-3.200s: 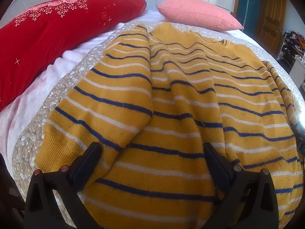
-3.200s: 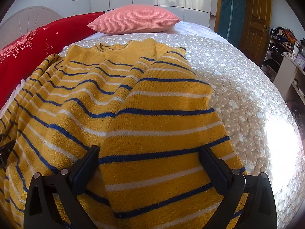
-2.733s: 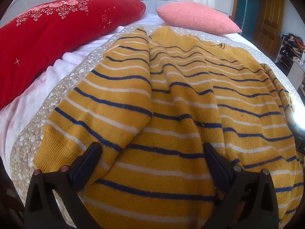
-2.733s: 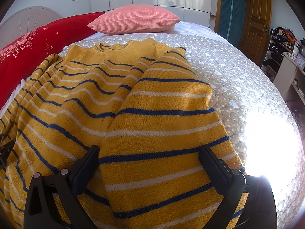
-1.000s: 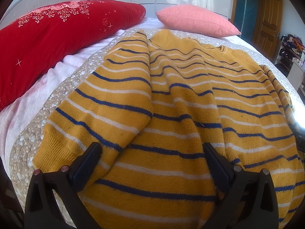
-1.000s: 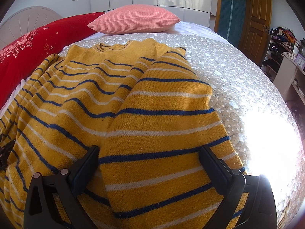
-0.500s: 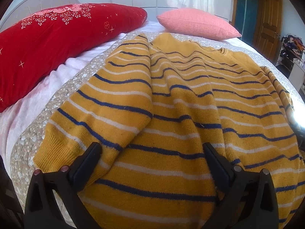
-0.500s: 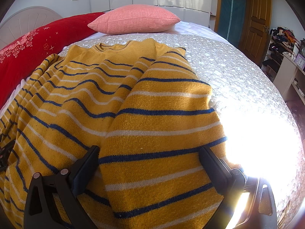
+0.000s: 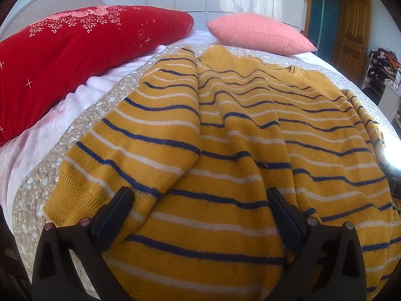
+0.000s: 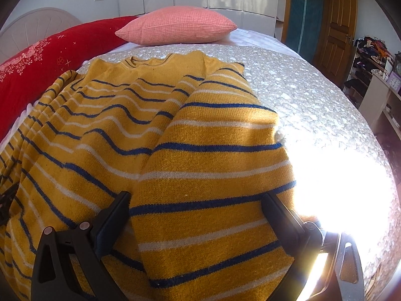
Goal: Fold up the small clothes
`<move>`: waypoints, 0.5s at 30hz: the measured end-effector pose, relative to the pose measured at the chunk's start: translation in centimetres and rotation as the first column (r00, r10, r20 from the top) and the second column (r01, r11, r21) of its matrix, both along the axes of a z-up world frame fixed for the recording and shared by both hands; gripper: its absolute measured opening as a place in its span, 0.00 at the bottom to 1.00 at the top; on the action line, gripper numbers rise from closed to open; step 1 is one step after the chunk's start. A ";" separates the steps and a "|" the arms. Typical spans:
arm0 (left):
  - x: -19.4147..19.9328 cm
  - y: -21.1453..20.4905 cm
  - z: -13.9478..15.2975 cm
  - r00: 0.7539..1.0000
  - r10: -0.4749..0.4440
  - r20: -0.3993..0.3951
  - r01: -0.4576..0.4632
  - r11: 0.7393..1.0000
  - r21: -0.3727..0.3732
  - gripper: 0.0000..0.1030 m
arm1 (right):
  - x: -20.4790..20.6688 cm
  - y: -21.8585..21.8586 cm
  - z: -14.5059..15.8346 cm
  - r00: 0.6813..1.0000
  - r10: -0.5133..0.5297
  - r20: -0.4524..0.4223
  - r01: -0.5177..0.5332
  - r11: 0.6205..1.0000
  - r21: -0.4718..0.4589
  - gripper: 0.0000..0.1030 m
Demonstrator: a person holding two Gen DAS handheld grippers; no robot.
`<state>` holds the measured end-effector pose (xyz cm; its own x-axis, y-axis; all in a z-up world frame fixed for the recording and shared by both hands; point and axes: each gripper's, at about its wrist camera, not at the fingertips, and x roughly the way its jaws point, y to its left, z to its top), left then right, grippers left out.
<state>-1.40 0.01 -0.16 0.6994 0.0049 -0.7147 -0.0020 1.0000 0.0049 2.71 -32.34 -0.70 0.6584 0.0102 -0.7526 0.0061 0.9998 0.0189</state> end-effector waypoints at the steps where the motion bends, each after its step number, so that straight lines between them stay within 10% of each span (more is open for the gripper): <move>1: 0.0 0.1 0.0 1.000 0.000 -0.002 0.000 1.000 -0.008 1.00 | 0.0 -0.1 0.0 1.000 0.000 -0.001 0.000 1.000 0.009 1.00; 9: -0.1 0.4 0.0 1.000 -0.007 -0.001 0.007 0.999 -0.039 1.00 | 0.0 -1.3 1.0 0.996 0.015 -0.083 -0.002 0.987 0.163 1.00; 15: -0.1 0.4 0.0 1.000 -0.007 0.000 0.006 0.999 -0.039 1.00 | -1.5 -5.0 1.1 0.990 -0.110 -0.087 0.140 0.771 0.621 1.00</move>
